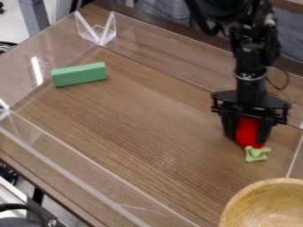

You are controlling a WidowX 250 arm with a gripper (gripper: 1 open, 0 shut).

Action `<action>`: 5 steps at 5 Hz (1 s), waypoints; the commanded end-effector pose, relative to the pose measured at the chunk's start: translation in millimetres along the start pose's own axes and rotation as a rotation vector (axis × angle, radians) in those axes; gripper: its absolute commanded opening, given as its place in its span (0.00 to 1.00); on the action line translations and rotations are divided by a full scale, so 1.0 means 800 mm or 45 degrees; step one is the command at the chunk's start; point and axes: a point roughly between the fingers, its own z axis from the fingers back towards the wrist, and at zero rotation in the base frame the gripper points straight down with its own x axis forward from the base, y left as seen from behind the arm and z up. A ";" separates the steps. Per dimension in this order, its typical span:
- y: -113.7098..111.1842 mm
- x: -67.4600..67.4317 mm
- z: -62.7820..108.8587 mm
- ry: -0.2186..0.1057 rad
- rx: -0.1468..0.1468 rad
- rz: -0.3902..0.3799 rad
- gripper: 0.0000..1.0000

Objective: Move the red fruit to the left

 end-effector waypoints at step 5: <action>-0.003 0.022 0.030 -0.043 -0.006 0.004 0.00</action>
